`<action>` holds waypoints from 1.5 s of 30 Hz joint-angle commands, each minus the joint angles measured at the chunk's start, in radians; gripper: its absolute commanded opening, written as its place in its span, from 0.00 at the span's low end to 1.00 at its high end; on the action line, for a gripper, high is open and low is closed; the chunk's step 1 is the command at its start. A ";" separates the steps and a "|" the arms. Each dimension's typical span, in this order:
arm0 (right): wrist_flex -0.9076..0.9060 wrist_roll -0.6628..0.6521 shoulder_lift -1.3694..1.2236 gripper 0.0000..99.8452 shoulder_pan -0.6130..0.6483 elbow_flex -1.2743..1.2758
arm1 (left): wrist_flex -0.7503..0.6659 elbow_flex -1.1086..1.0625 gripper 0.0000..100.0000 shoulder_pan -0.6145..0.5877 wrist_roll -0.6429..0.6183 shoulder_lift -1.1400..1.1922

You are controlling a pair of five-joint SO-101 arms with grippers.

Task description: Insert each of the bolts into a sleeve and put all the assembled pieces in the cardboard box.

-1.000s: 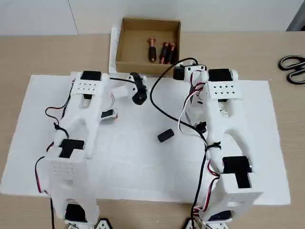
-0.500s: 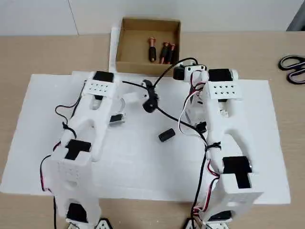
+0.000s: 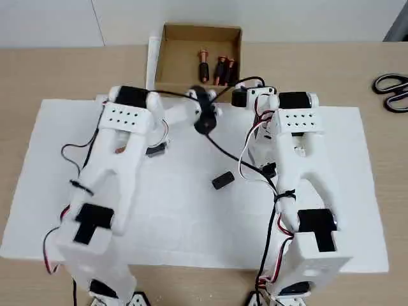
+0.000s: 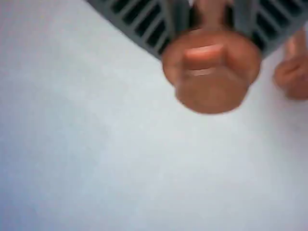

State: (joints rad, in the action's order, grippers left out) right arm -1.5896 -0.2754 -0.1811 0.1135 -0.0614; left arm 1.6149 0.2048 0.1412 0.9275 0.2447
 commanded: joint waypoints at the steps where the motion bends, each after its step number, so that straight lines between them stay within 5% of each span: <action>1: -0.015 0.000 0.073 0.00 -0.001 -0.034 | 0.020 0.024 0.00 0.006 -0.075 -0.163; 14: -0.101 -0.006 0.498 0.00 -0.005 -0.095 | 0.095 0.016 0.01 -0.034 -0.591 -0.572; 26: -0.074 -0.006 1.010 0.00 -0.001 0.063 | 0.086 -0.153 0.01 -0.031 -0.608 -0.919; 38: 0.387 0.003 1.371 0.00 0.031 0.703 | -0.388 -0.688 0.01 -0.031 -0.632 -1.175; 45: 0.668 0.206 1.529 0.00 0.147 1.022 | -0.537 -0.805 0.01 -0.031 -1.099 -1.178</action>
State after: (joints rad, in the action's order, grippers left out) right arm -1.0203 -0.1588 1.2797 0.2302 0.8838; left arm 1.1408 -0.5961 0.1059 0.0222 -0.9106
